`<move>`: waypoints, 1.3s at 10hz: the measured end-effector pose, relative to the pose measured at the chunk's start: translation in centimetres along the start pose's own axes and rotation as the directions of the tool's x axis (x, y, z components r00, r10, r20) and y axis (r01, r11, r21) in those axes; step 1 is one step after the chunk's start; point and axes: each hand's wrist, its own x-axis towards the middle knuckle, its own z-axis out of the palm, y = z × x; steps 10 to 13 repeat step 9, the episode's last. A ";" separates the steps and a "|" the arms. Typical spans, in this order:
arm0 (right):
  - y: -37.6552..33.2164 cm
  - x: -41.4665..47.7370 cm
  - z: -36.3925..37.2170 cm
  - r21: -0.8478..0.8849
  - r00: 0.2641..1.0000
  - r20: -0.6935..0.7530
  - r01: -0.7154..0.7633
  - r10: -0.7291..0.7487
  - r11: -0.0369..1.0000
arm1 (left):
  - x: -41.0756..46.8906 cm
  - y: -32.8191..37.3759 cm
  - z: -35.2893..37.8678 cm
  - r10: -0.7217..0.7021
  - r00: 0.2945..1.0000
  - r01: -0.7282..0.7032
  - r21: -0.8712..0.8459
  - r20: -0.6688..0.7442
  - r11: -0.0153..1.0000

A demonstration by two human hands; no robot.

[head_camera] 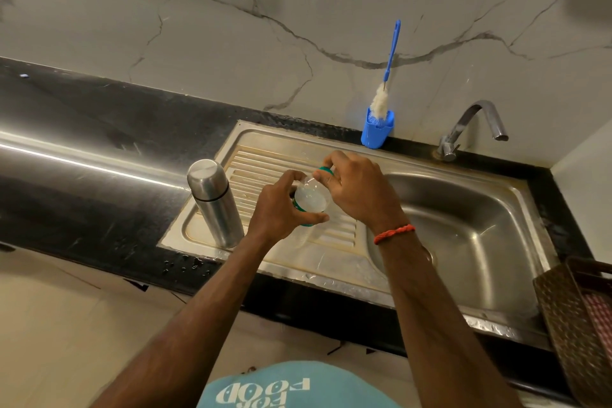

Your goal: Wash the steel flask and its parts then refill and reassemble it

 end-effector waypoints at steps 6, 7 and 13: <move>0.3 -2.6 2.2 0.226 0.957 0.291 -0.045 -0.024 0.973 | -1.9 -0.5 -1.6 0.072 0.987 -0.058 -0.105 0.141 0.993; 0.1 -2.7 2.7 0.184 0.955 0.294 -0.015 -0.040 0.983 | -2.0 -0.4 -1.7 0.059 0.996 -0.050 -0.148 0.061 0.988; 0.3 -3.2 2.5 0.209 0.964 0.265 -0.034 -0.023 0.977 | -2.1 0.1 -1.8 0.090 0.994 -0.101 -0.169 -0.066 0.980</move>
